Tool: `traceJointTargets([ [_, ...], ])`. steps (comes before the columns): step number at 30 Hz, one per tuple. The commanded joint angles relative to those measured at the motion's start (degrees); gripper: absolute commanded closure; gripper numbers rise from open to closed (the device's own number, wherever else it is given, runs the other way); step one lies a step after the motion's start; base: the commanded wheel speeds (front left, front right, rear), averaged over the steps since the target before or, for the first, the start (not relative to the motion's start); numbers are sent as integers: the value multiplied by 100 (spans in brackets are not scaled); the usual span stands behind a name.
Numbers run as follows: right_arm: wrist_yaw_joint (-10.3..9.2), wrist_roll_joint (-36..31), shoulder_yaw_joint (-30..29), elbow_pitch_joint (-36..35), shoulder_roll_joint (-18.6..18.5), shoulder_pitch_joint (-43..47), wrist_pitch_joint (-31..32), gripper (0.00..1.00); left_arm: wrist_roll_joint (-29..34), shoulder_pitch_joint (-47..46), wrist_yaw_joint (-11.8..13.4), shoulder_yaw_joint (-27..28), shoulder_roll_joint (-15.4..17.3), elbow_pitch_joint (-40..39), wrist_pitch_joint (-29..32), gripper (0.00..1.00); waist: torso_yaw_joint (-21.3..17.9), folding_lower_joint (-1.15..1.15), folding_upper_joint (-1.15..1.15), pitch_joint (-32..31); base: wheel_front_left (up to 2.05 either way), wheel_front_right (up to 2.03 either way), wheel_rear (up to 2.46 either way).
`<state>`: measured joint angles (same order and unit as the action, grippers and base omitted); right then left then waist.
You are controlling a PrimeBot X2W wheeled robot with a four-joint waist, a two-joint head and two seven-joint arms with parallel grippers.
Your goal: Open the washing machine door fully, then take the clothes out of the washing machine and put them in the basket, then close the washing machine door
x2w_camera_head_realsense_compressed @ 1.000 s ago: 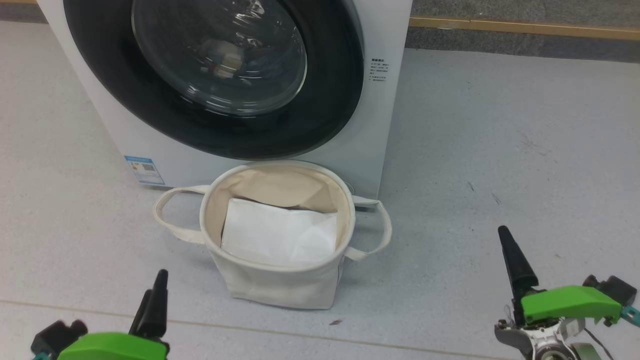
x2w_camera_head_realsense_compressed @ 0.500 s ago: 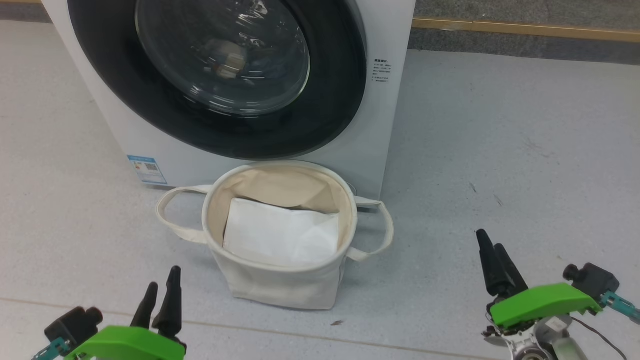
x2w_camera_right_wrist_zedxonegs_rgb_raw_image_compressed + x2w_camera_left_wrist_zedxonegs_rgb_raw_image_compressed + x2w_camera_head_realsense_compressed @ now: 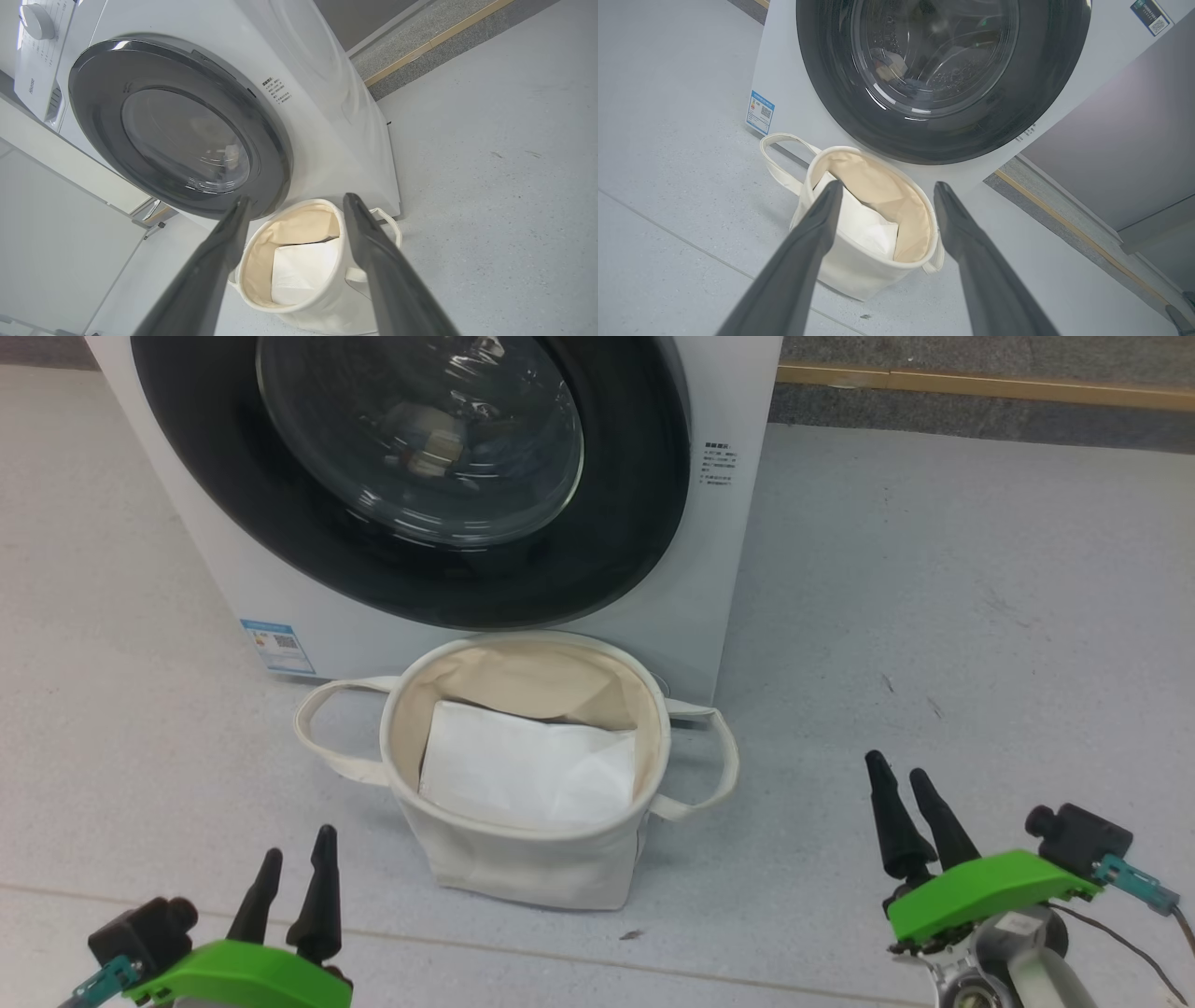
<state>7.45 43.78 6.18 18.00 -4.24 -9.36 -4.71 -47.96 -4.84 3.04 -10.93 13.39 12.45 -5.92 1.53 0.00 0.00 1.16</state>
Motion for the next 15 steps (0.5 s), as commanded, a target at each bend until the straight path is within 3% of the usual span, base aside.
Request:
traceJointTargets([
  [1, 3, -195, 122, -209, -10, -314, -78, 0, 194, -319, 62, 103, 186, -222, -96, 0, 2, 0, 0, 1, 0, 0, 0],
  [15, 3, -1004, 388, -238, -29, -424, -267, 0, 1003, -338, 163, -84, 365, -273, -330, 0, 22, 0, 0, -28, 0, 0, 0],
])
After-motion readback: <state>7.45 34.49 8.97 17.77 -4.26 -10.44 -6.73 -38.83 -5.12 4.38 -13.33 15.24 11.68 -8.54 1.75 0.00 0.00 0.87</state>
